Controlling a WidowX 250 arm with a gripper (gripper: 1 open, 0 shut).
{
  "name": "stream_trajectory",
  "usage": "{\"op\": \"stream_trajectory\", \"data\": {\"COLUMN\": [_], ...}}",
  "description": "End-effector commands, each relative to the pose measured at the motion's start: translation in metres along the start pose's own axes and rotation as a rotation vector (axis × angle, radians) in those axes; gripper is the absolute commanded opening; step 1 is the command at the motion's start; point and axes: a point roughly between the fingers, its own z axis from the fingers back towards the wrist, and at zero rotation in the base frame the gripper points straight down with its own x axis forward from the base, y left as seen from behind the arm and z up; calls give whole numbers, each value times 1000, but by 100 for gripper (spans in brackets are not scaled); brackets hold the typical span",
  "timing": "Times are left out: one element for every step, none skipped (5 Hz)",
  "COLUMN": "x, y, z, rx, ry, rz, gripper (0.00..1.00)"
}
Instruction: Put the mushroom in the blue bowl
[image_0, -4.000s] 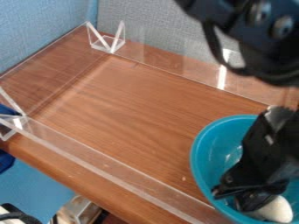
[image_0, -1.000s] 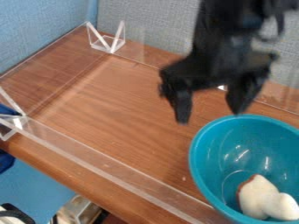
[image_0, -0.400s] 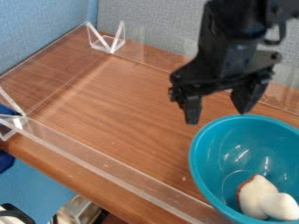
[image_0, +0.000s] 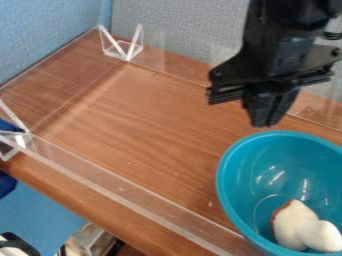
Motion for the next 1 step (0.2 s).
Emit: {"op": "stream_trajectory", "data": {"x": [-9], "y": [-4], "z": [2], "rx": [-34], "ry": [-22], "rz": [-6], "gripper": [0]}}
